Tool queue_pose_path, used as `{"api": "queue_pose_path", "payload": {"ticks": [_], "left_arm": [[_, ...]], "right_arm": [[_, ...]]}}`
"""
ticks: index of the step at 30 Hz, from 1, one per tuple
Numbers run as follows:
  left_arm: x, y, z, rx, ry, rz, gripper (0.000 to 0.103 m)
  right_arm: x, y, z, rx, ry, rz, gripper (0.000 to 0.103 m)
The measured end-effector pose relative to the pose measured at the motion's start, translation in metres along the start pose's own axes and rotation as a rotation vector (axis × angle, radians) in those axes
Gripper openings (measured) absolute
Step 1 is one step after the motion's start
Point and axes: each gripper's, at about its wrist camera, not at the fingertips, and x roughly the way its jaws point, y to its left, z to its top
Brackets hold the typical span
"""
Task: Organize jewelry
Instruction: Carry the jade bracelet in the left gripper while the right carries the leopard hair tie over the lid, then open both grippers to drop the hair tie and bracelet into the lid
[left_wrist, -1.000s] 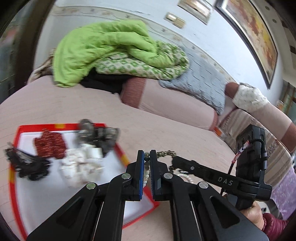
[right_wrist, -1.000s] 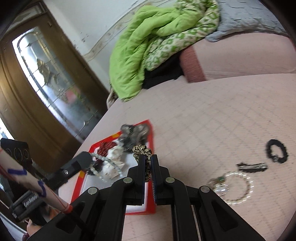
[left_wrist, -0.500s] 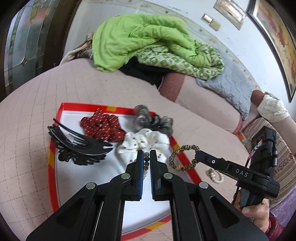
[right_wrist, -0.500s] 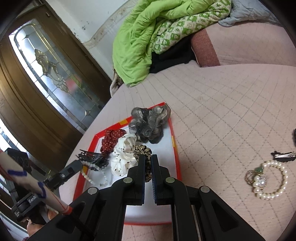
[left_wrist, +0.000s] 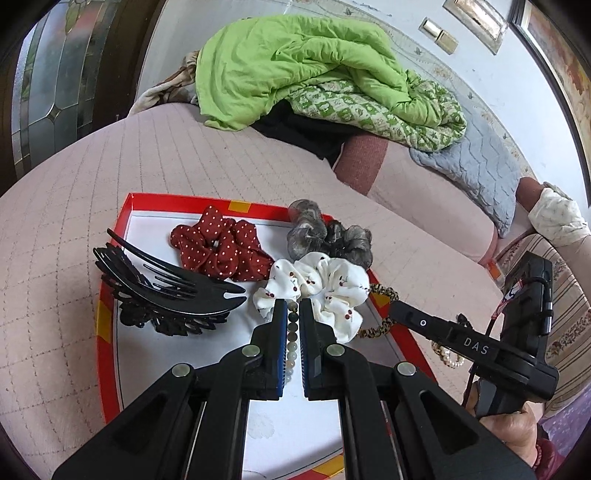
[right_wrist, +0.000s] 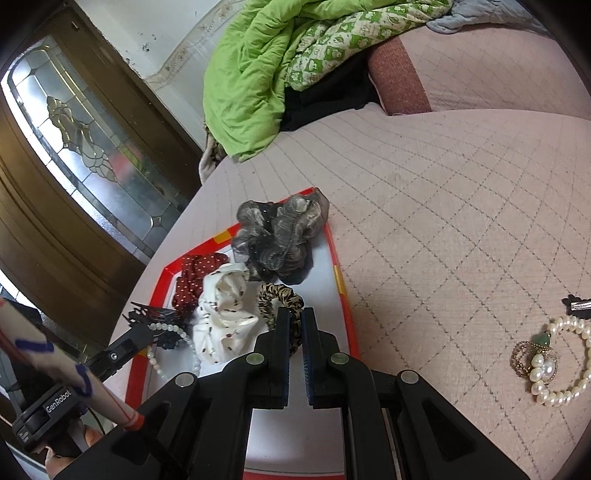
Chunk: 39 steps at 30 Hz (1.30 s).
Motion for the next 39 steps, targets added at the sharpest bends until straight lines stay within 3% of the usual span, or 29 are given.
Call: {"api": "queue_pose_path", "payload": {"ticks": [32,36,39], "left_arm": [[0.011,0.002,0.003,0.003,0.017,0.038,0.006],[0.009,0.003,0.004,0.0,0.008,0.04,0.025],[0.007,0.003,0.005,-0.003,0.001,0.04,0.025]], "right_arm": [[0.009,0.006,-0.004,-0.083,0.018,-0.087,0.01],[0.009,0.006,-0.003,-0.087,0.016,-0.092,0.012],[0.008,0.007,-0.004,-0.094,0.01,-0.098,0.018]]}}
